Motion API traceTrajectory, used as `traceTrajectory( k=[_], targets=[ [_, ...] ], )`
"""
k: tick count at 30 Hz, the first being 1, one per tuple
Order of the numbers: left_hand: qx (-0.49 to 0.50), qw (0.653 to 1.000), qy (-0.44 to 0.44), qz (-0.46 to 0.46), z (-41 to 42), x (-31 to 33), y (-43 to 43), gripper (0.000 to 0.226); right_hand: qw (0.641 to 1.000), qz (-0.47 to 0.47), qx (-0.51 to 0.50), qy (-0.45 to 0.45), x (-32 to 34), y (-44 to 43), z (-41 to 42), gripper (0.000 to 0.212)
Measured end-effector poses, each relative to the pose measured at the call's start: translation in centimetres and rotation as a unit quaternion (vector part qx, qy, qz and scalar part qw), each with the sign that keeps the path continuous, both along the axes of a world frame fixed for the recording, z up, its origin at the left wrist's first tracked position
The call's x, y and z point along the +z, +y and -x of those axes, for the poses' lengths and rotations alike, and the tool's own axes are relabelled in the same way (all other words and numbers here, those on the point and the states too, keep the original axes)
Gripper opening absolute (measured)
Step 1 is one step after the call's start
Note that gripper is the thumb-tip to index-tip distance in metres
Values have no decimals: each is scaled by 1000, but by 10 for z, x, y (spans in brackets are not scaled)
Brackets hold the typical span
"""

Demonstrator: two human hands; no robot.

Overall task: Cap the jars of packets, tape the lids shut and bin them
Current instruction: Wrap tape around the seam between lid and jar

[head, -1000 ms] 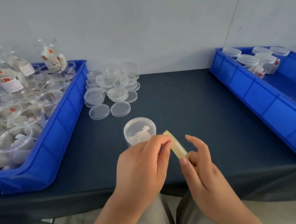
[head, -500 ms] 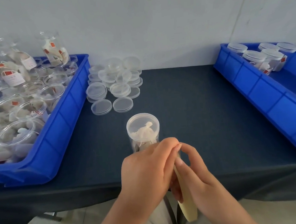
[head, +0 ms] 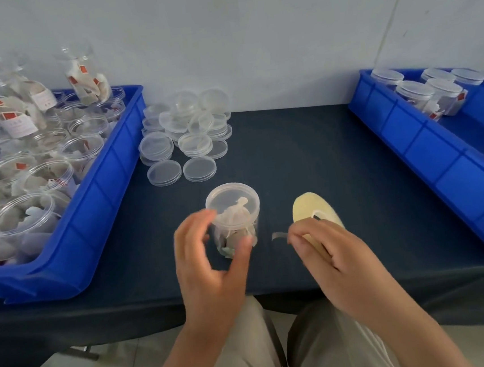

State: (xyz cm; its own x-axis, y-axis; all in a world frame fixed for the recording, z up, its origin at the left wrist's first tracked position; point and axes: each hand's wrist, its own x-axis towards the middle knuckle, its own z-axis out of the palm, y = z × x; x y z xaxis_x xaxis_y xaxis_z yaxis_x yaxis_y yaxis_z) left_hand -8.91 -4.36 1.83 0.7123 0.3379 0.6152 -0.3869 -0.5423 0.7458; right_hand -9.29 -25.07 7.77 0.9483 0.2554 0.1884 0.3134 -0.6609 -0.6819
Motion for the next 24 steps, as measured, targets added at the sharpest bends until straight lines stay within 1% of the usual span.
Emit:
traceTrajectory(
  k=[2, 3, 4, 8, 10, 12, 13, 16, 17, 21, 24],
  targets=[
    [-11, 991, 111, 76, -9, -9, 2, 92, 999, -3, 3, 33, 0, 1, -6, 14],
    [-40, 984, 142, 96, -15, -11, 3, 100, 999, -6, 3, 49, 0, 2, -9, 15],
    [-72, 981, 148, 106, -22, -12, 4, 100, 998, -6, 4, 57, -1, 3, -12, 17],
    [-140, 972, 136, 128, -46, -6, 15, 77, 998, 19, 16, 59, 1, 5, -24, 23],
    [-172, 964, 164, 121, -52, 0, 21, 60, 998, 33, 14, 56, 4, 5, -30, 24],
    [-178, 961, 190, 97, -55, 4, 24, 42, 998, 35, 10, 59, 7, 6, -37, 28],
    [-180, 960, 197, 88, -55, 6, 24, 40, 997, 32, 11, 64, 8, 7, -41, 29],
    [-214, 944, 218, 123, -52, 10, 20, 60, 994, 35, 21, 99, 8, 11, -52, 30],
    [-220, 942, 220, 125, -50, 12, 19, 63, 993, 35, 24, 111, 7, 14, -55, 29],
    [-219, 945, 213, 119, -49, 16, 19, 51, 991, 7, 15, 131, 2, 23, -60, 26],
    [-209, 951, 197, 116, -48, 13, 19, 52, 991, -6, 14, 131, 1, 26, -61, 24]
  ],
)
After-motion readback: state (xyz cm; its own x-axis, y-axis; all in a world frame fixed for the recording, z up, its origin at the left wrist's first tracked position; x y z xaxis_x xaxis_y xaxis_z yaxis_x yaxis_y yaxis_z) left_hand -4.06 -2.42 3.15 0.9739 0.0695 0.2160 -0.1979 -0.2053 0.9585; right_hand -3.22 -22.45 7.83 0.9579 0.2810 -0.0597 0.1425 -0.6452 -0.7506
